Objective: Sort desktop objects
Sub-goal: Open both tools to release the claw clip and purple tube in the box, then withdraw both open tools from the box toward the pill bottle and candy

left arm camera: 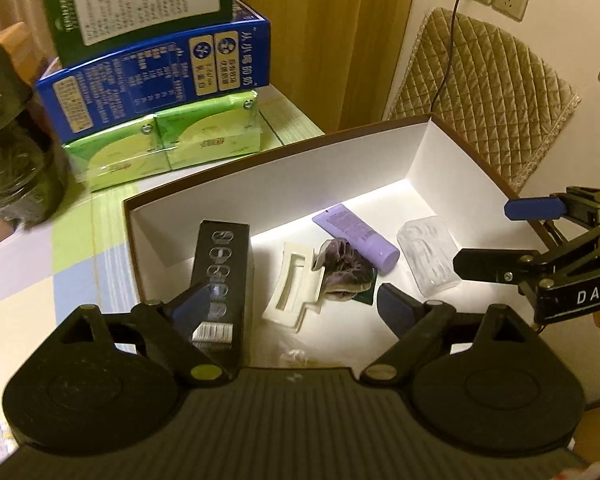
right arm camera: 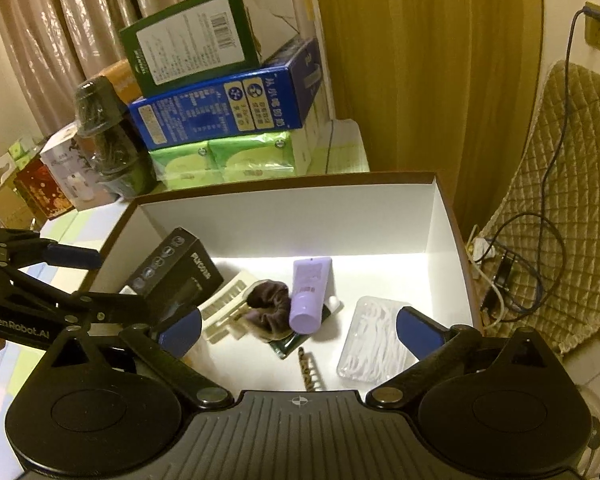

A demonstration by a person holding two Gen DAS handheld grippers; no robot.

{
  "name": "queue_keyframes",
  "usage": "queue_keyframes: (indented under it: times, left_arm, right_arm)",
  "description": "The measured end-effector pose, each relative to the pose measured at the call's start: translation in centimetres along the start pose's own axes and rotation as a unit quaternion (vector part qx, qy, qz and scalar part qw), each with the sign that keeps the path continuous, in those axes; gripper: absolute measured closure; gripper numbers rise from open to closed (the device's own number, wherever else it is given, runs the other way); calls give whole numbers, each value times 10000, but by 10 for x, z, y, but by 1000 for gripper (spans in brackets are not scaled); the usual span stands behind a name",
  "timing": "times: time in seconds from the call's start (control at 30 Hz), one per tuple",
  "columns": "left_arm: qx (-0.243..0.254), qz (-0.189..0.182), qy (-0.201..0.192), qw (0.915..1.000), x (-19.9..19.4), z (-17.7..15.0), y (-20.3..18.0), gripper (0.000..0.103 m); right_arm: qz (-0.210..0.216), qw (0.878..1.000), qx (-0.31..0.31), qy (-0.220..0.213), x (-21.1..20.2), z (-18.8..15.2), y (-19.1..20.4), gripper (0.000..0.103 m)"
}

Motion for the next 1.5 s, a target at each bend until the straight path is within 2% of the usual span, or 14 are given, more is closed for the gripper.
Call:
queue_keyframes:
  times: [0.33, 0.63, 1.17, 1.5]
  left_arm:
    - [-293, 190, -159, 9993, -46, -21, 19, 12]
    - [-439, 265, -179, 9985, -84, -57, 35, 12]
    - [-922, 553, 54, 9942, -138, -137, 88, 11]
    - [-1198, 729, 252, 9898, -158, -183, 127, 11]
  right_arm:
    - [-58, 10000, 14, -44, -26, -12, 34, 2]
    - [101, 9999, -130, -17, -41, -30, 79, 2]
    - [199, 9988, -196, 406, -46, -86, 146, 2]
    - [488, 9949, -378, 797, -23, -120, 203, 2]
Point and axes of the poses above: each gripper's, at about its wrist camera, not at the fingertips, and x roughly the way its jaws point, y to its left, z to its top, the point moved 7 cm from there along x, roughly the way its jaws point, and after that the axes turned 8 degrees about z, right-handed, at the moved point
